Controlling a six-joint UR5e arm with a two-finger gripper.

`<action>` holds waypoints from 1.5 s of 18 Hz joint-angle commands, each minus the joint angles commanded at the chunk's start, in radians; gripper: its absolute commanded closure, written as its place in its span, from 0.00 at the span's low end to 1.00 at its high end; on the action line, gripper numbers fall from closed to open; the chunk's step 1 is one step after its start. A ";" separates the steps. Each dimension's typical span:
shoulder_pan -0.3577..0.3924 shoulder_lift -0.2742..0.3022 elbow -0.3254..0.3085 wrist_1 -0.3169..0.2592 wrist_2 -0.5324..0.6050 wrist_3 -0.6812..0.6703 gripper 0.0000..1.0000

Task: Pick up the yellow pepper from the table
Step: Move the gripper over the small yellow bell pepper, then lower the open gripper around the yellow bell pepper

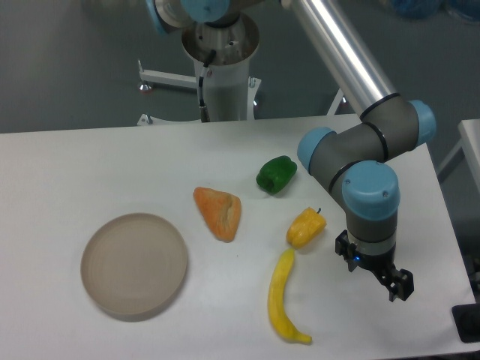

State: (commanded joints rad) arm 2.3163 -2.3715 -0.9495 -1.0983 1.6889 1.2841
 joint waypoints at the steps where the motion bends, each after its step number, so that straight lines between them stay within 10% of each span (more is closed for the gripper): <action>1: 0.000 0.000 -0.002 0.000 0.000 -0.005 0.00; 9: -0.002 0.075 -0.069 -0.009 0.011 0.001 0.00; 17: 0.015 0.279 -0.311 -0.098 0.005 0.005 0.00; 27: -0.021 0.296 -0.463 -0.104 -0.003 -0.003 0.00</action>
State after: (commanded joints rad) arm 2.2949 -2.0755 -1.4128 -1.2026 1.6858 1.2809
